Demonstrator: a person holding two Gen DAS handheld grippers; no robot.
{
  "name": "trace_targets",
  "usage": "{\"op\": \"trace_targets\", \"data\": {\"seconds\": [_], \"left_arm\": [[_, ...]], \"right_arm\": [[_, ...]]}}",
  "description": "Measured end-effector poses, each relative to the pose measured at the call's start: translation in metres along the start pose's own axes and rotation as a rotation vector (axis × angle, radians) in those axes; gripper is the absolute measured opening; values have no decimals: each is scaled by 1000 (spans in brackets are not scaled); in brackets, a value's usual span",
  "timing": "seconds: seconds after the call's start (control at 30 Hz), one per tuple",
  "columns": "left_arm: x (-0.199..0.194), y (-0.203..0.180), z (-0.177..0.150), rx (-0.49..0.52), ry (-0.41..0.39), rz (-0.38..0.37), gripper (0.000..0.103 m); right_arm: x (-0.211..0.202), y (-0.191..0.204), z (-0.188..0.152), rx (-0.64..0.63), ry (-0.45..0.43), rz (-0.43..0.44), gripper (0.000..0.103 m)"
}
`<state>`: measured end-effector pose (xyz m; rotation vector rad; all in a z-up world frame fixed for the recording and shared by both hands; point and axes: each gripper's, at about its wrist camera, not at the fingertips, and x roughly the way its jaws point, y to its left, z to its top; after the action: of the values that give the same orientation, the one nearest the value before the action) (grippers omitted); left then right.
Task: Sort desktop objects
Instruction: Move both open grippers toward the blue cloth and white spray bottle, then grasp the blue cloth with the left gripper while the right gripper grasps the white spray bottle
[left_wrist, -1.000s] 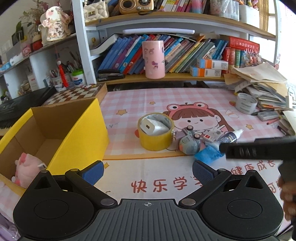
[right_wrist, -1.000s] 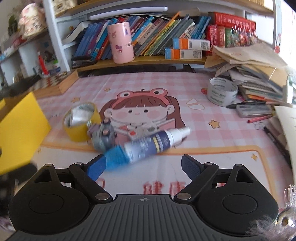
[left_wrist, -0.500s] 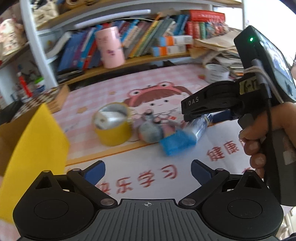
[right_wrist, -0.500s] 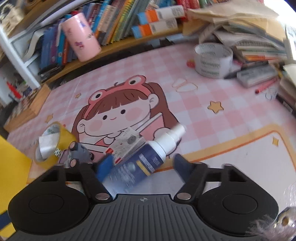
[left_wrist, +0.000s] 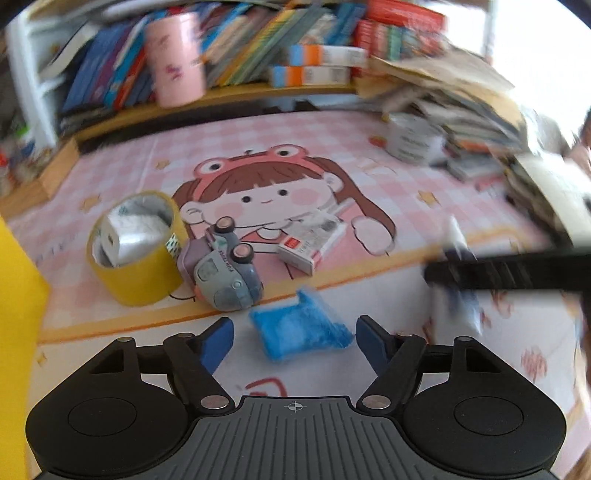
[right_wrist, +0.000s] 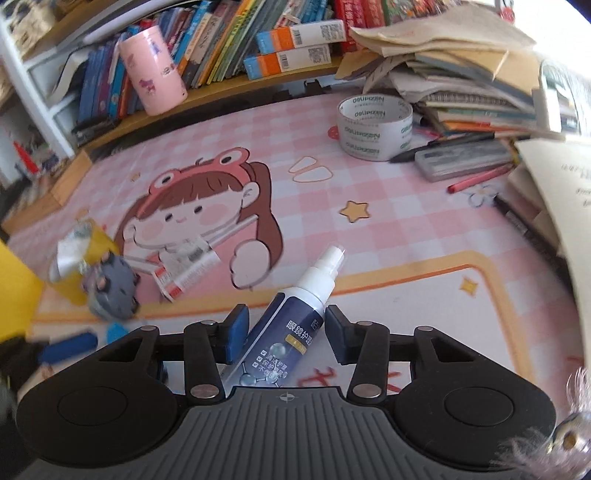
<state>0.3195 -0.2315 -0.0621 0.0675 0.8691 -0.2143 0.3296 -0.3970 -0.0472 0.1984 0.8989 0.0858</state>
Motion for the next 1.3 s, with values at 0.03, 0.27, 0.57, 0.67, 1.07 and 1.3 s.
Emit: {"op": "trace_targets", "data": {"seconds": [0.03,0.27,0.57,0.67,1.07,1.3], "left_arm": [[2,2,0,-35,3,4,71],[2,2,-6,-43,-12,33,51],[-15,8,-10,-9,-29,2,28],[-18,13,-13,-15,-27,6,27],[-27,19,-26,-13,-28,8,26],[-21,19,-32,37,-25,4,35]], "right_arm": [[-2,0,-2,-25,-2,-5,42],[-1,9,-6,-128,0,-24,39],[5,19,-15,-235,20,-35,30],[5,21,-16,-263,22,-37,30],[-12,20,-34,-212,32,-6,30],[-12,24,-39,-260,10,-22,30]]}}
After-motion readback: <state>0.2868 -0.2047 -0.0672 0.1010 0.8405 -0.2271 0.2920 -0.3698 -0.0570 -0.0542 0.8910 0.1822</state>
